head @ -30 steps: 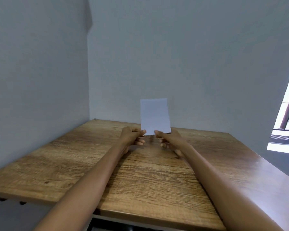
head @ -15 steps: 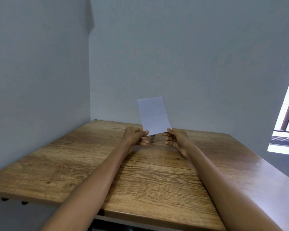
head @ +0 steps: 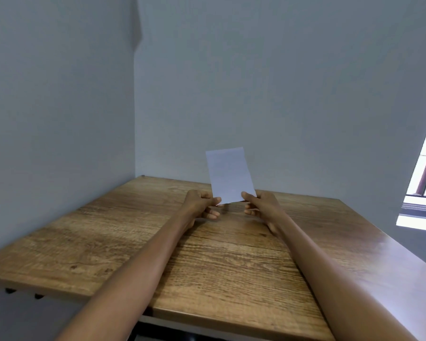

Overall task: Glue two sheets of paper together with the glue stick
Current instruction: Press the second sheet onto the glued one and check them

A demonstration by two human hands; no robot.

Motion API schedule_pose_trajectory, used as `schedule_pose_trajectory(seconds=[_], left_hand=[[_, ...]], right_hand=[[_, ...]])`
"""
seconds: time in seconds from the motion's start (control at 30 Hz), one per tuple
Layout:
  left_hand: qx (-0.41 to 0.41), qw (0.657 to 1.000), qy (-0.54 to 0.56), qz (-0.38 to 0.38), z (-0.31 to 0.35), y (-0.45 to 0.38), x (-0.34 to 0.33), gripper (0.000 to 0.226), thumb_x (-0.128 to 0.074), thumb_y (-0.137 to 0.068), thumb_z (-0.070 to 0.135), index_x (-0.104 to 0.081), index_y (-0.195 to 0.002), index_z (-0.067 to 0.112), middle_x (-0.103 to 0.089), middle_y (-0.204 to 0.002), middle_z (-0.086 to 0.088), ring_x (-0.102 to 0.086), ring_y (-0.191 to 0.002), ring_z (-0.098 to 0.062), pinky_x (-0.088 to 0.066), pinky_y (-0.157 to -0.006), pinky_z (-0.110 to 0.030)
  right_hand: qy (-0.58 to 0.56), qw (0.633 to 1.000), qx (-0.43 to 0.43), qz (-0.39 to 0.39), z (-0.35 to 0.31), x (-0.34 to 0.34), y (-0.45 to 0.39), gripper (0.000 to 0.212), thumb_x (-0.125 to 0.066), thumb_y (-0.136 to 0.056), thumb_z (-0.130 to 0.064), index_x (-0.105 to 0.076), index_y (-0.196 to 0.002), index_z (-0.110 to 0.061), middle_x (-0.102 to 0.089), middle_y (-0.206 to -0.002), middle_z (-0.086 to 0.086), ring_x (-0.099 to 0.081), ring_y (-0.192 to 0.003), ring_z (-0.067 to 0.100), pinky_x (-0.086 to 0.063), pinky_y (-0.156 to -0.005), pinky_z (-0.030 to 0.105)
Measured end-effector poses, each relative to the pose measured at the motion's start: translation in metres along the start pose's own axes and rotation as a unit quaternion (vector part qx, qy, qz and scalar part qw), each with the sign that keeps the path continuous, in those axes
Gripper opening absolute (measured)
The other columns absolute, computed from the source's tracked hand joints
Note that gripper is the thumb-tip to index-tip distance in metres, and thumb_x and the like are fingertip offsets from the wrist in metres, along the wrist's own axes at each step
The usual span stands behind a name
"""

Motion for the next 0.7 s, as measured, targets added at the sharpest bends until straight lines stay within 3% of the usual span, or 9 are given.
schedule_pose_trajectory(seconds=[0.17,0.33,0.4,0.53,0.7], left_hand=[[0.018,1.000,-0.012,-0.017,0.000,0.000,0.000,0.012,-0.071,-0.082,0.016,-0.065,-0.084,0.006,-0.072,-0.073,-0.006,-0.064,-0.044,-0.012,-0.053,-0.042,-0.020],[0.009,0.999,0.000,0.044,0.002,-0.001,0.011,0.032,-0.071,-0.079,0.040,-0.071,-0.088,0.009,-0.075,-0.083,-0.004,-0.070,-0.058,-0.013,-0.053,-0.045,-0.020],[0.010,0.999,0.018,0.045,0.004,-0.001,0.014,0.034,-0.072,-0.080,0.036,-0.071,-0.095,0.006,-0.075,-0.088,-0.006,-0.072,-0.064,-0.015,-0.056,-0.051,-0.021],[0.013,0.996,0.057,0.070,0.006,0.000,0.020,0.021,-0.071,-0.083,0.017,-0.068,-0.094,0.000,-0.073,-0.081,-0.008,-0.068,-0.051,-0.010,-0.055,-0.048,-0.019],[0.000,0.988,0.108,0.112,0.008,-0.001,0.036,0.013,-0.071,-0.082,0.014,-0.065,-0.086,0.003,-0.070,-0.085,-0.011,-0.069,-0.057,-0.018,-0.057,-0.052,-0.020]], right_hand=[[-0.025,0.999,-0.013,0.024,0.001,0.002,-0.001,0.023,-0.055,-0.095,-0.026,-0.064,-0.097,-0.005,-0.060,-0.072,0.006,-0.060,-0.058,0.010,-0.057,-0.059,0.021],[0.015,0.999,-0.039,0.000,0.002,0.006,0.001,0.019,-0.054,-0.095,-0.025,-0.063,-0.094,-0.007,-0.063,-0.081,0.006,-0.060,-0.062,0.011,-0.058,-0.060,0.021],[0.042,0.998,-0.038,-0.013,0.002,0.004,0.002,0.020,-0.055,-0.095,-0.025,-0.064,-0.094,-0.006,-0.063,-0.081,0.006,-0.059,-0.060,0.010,-0.056,-0.054,0.017],[0.063,0.997,-0.032,-0.041,0.000,-0.001,0.002,0.022,-0.055,-0.095,-0.023,-0.064,-0.103,-0.004,-0.062,-0.080,0.006,-0.056,-0.058,0.009,-0.053,-0.052,0.015],[0.081,0.994,-0.028,-0.071,-0.001,0.002,0.005,0.016,-0.056,-0.094,-0.021,-0.066,-0.092,-0.008,-0.062,-0.077,0.005,-0.056,-0.059,0.007,-0.051,-0.050,0.015]])
Point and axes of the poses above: each hand's wrist, its own y-axis away from the middle knuckle, its own x-axis out of the back of the hand, z = x × y, the point moved 1 cm from there along -y, towards the middle knuckle
